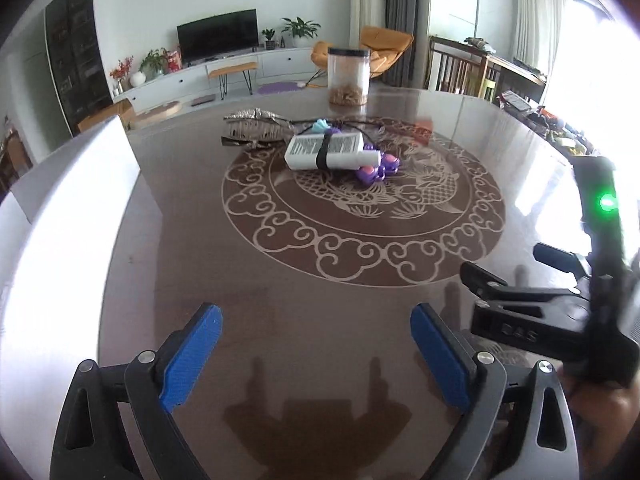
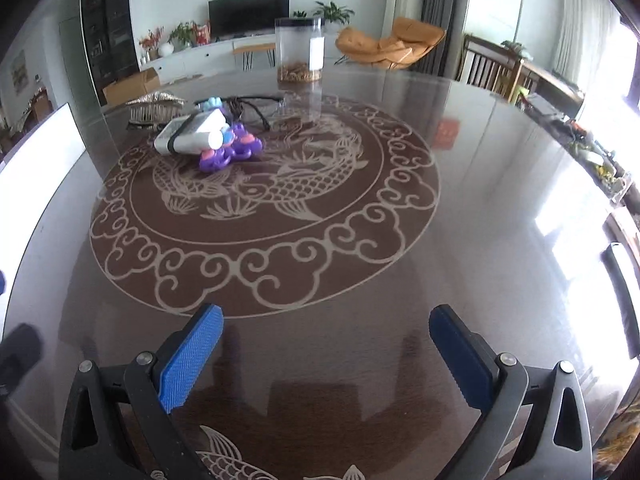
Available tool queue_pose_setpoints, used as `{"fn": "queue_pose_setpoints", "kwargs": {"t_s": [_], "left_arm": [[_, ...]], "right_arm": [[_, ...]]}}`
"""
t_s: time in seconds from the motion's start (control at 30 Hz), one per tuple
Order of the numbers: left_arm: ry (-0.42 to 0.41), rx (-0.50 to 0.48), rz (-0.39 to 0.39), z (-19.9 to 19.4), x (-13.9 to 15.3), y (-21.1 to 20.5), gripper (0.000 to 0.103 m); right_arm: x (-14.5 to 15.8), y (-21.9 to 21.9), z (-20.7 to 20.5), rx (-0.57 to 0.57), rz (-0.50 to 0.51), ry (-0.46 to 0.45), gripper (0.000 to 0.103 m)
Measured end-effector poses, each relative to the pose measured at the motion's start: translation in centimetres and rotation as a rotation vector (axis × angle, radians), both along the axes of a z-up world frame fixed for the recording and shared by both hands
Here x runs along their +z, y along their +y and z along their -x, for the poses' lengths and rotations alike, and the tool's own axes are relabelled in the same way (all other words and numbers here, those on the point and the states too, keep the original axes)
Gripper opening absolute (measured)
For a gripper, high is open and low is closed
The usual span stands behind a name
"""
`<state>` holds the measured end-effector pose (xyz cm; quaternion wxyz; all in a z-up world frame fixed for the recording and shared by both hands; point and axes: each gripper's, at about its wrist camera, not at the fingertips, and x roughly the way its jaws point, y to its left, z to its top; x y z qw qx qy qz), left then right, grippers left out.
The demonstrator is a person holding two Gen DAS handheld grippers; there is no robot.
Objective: Organize objects
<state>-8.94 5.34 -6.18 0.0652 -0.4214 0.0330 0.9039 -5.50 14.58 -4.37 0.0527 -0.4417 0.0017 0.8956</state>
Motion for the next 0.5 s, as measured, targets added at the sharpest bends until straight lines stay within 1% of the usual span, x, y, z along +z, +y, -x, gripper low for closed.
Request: {"fn": "queue_pose_setpoints", "kwargs": {"t_s": [0.1, 0.27, 0.3, 0.33, 0.4, 0.47, 0.5], "left_arm": [[-0.021, 0.026, -0.038, 1.7, -1.1, -1.2, 0.096], [-0.084, 0.067, -0.058, 4.1, -3.8, -2.6, 0.096], [-0.084, 0.077, -0.06, 4.3, -4.2, -2.9, 0.096], [-0.072, 0.078, -0.055, 4.3, -4.0, -2.9, 0.096], [-0.073, 0.077, -0.068, 4.3, -4.2, -3.0, 0.096], [-0.071, 0.073, -0.053, 4.2, -4.2, -2.8, 0.097], [-0.073, 0.069, -0.038, 4.2, -4.3, -2.6, 0.099]], "right_arm": [[-0.1, 0.0, 0.0, -0.004, 0.013, -0.012, 0.103], [-0.6, 0.8, 0.0, -0.019, 0.041, -0.032, 0.103], [-0.7, 0.8, 0.3, -0.019, 0.042, -0.035, 0.103], [-0.7, 0.8, 0.4, -0.019, 0.041, -0.036, 0.103], [-0.7, 0.6, 0.1, -0.018, 0.036, -0.038, 0.103], [-0.7, 0.5, 0.1, -0.017, 0.036, -0.038, 0.103], [-0.7, 0.5, 0.1, -0.017, 0.036, -0.038, 0.103]]}}
